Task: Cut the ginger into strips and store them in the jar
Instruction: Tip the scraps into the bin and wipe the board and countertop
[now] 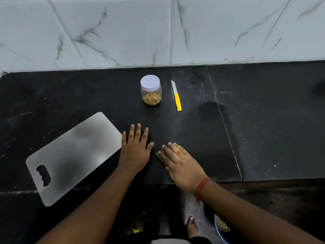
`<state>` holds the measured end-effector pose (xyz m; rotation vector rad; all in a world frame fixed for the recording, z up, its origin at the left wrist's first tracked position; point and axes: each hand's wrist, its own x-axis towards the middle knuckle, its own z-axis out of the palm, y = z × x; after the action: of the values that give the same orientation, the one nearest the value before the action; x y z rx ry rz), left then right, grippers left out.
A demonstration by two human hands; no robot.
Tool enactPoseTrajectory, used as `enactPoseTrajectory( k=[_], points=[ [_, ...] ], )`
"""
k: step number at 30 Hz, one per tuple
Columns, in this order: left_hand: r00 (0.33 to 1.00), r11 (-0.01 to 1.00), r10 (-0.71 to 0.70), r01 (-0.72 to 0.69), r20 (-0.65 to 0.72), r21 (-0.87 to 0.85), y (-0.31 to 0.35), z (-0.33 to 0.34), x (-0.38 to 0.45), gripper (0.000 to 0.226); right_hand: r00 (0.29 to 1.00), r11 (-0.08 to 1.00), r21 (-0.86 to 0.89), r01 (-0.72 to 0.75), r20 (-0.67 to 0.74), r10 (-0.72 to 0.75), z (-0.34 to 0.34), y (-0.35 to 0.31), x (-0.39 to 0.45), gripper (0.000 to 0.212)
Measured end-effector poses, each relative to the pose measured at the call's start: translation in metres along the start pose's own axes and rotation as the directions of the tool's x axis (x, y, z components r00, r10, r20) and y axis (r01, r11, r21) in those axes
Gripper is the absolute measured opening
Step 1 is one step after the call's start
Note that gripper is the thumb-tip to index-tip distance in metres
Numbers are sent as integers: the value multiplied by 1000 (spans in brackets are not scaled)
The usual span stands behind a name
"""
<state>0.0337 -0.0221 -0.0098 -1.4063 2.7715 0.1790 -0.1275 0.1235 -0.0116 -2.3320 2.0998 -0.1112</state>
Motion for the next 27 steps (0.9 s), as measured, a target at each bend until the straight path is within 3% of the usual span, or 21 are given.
enactPoseTrajectory(
  k=[1,2,4,5,7,8,9,10,12,13,16,17,20,24,27],
  points=[
    [1000,1000,0,0,-12,-7,-3,0,1,78,1000,1000,-7,22,-8,-22,-2,8,5,55],
    [1000,1000,2,-2,-21,-7,-6,-2,4,78,993,994,-8,-113,-31,113,-5,19,13,54],
    [1000,1000,11,-11,-16,0,-13,-2,11,77,894,896,12,-445,-56,445,-11,19,27,55],
    [1000,1000,13,-13,-11,6,-17,-2,12,78,898,900,16,-436,-55,436,-8,6,32,57],
    [1000,1000,21,-21,-12,2,-23,-4,15,78,994,994,6,-110,17,109,4,-24,32,58],
    [1000,1000,23,-23,-16,-3,-27,-5,18,78,999,999,-27,22,35,-21,5,-18,35,57],
    [1000,1000,22,-22,-20,-10,-30,-6,20,78,999,999,-47,18,30,-16,5,-3,44,56],
    [999,999,27,-28,-23,-21,-32,-7,24,78,991,990,-43,-133,7,133,5,15,56,55],
    [998,999,48,-48,-30,-25,-33,-8,27,77,861,862,23,-506,-52,507,0,32,77,55],
    [998,998,54,-55,-38,-27,-34,-7,29,76,834,836,30,-547,-58,548,3,28,87,55],
    [997,997,66,-67,-34,-30,-39,-4,32,75,959,959,-24,-284,-13,284,9,28,101,55],
    [997,997,65,-66,-29,-28,-40,-4,33,75,955,955,-22,-297,-16,297,7,40,104,54],
    [998,997,65,-65,-20,-35,-41,-3,36,74,809,811,36,-584,-64,585,7,57,116,53],
    [997,996,69,-70,-16,-48,-44,-6,40,75,943,942,-25,-334,-11,334,11,74,115,53],
    [999,997,52,-52,-5,-48,-43,-8,43,77,832,833,22,-552,-39,553,7,95,120,54]
  ],
)
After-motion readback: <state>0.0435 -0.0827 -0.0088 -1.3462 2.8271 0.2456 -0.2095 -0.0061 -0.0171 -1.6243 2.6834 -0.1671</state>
